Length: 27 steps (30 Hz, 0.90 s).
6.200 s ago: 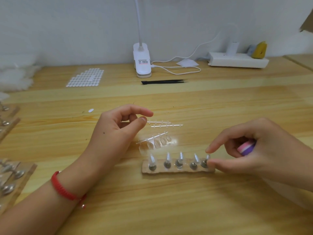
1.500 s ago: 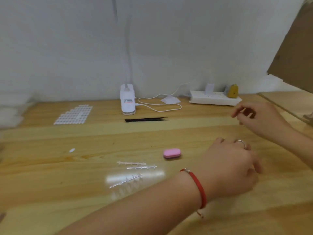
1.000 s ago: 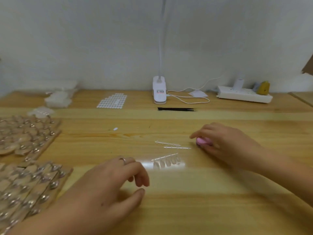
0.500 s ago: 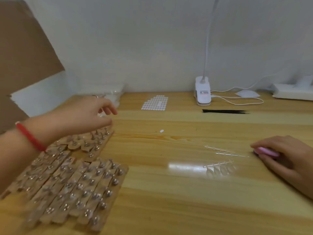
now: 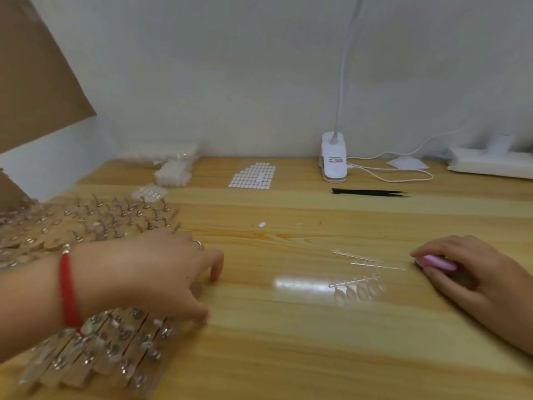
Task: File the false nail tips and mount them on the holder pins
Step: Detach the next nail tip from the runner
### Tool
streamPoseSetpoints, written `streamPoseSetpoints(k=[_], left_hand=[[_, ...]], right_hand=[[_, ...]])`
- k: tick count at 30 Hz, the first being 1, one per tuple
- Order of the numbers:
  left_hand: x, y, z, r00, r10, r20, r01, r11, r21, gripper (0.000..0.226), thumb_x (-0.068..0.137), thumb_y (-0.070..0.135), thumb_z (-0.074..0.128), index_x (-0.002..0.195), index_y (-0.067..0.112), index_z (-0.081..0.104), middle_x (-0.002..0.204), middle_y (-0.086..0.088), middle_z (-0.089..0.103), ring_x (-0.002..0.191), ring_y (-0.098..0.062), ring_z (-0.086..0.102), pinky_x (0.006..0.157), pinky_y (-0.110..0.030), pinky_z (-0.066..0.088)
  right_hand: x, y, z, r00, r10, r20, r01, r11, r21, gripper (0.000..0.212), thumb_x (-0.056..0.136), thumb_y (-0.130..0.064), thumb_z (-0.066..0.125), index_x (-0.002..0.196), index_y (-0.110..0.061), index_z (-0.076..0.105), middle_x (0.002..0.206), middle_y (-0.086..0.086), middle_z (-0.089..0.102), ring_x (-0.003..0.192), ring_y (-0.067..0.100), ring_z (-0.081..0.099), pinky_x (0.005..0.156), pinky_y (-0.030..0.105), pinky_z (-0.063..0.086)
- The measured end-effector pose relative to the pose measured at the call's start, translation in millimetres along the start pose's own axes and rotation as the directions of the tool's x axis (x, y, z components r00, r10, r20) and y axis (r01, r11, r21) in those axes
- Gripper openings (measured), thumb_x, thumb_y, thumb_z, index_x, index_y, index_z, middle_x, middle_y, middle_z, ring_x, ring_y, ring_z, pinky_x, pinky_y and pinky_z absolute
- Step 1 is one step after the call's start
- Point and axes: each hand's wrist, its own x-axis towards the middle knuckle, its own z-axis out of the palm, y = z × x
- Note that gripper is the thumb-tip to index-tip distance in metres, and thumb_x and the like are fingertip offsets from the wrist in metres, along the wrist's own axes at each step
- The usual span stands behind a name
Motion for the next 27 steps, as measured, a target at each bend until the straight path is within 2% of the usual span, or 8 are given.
streamPoseSetpoints(k=[4,8,12,16,19,23,25,27], left_hand=[[5.1,-6.2,7.4,0.994,0.0,-0.107,0.0,1.0,0.005,0.033,0.074,0.063,0.05,0.099,0.057,0.028,0.086,0.022,0.048,0.078,0.005,0.038,0.067,-0.023,0.021],[9.8,-10.6,16.4,0.987,0.054,-0.151,-0.061,0.997,-0.039,0.036,0.065,0.056,0.046,0.091,0.066,0.024,0.081,0.024,0.052,0.074,0.008,0.042,0.057,-0.014,0.022],[20.7,-8.9,33.0,0.98,0.059,-0.191,-0.074,0.995,-0.071,0.042,0.061,0.058,0.053,0.099,0.062,0.036,0.076,0.028,0.053,0.066,0.011,0.049,0.05,-0.009,0.025],[32.3,6.6,51.3,0.947,0.107,-0.302,-0.141,0.985,-0.095,0.058,0.062,0.06,0.057,0.113,0.062,0.029,0.085,0.028,0.05,0.071,0.009,0.052,0.058,-0.019,0.046],[31.9,23.5,52.6,0.947,0.097,-0.305,-0.144,0.98,-0.136,0.076,0.066,0.054,0.063,0.127,0.06,0.019,0.104,0.023,0.048,0.083,0.001,0.054,0.071,-0.027,0.052],[23.3,73.6,13.4,0.907,0.221,-0.359,-0.34,0.888,-0.309,0.06,0.073,0.044,0.056,0.115,0.063,0.017,0.101,0.032,0.029,0.088,0.0,0.05,0.074,-0.031,0.049],[28.1,115.5,-9.4,0.848,0.322,-0.421,-0.475,0.813,-0.336,0.053,0.079,0.034,0.055,0.113,0.057,0.02,0.1,0.027,0.027,0.087,-0.008,0.051,0.064,-0.03,0.045],[36.7,152.9,-26.4,0.786,0.386,-0.483,-0.581,0.729,-0.362,0.057,0.083,0.026,0.061,0.119,0.047,0.022,0.108,0.016,0.029,0.094,-0.016,0.054,0.07,-0.035,0.047]], right_hand=[[0.0,-4.3,-0.8,1.0,-0.008,-0.007,0.008,1.0,-0.014,0.017,0.088,-0.038,0.054,0.101,-0.036,0.065,0.1,-0.023,0.062,0.095,0.007,0.058,0.08,0.029,0.044],[0.7,-8.8,-1.4,1.0,0.003,-0.021,-0.004,1.0,-0.019,0.01,0.091,-0.023,0.063,0.098,-0.028,0.068,0.097,-0.02,0.063,0.093,0.009,0.059,0.079,0.032,0.045],[0.3,-11.3,-3.3,1.0,0.021,-0.002,-0.021,0.999,-0.028,0.022,0.083,-0.01,0.071,0.098,-0.026,0.069,0.096,-0.02,0.063,0.092,0.008,0.058,0.079,0.028,0.043],[1.7,-12.8,-3.6,1.0,0.019,0.002,-0.019,0.999,-0.028,0.021,0.083,-0.009,0.07,0.097,-0.024,0.07,0.096,-0.017,0.065,0.093,0.01,0.059,0.08,0.028,0.044],[2.1,-12.9,-3.8,1.0,0.018,0.002,-0.018,0.999,-0.026,0.02,0.083,-0.01,0.07,0.097,-0.024,0.07,0.096,-0.018,0.065,0.093,0.009,0.059,0.081,0.027,0.043],[2.3,-13.8,-4.1,0.999,0.039,0.001,-0.039,0.999,-0.021,0.019,0.084,-0.012,0.069,0.099,-0.024,0.07,0.096,-0.018,0.064,0.093,0.006,0.057,0.081,0.023,0.042],[2.2,-15.2,-4.4,0.999,0.038,0.005,-0.038,0.999,-0.024,0.02,0.084,-0.011,0.069,0.099,-0.024,0.069,0.095,-0.017,0.064,0.093,0.006,0.057,0.081,0.024,0.043],[1.5,-15.9,-5.8,0.999,0.039,0.002,-0.039,0.999,-0.011,0.017,0.086,-0.013,0.07,0.099,-0.023,0.069,0.095,-0.016,0.064,0.092,0.008,0.058,0.08,0.026,0.044]])
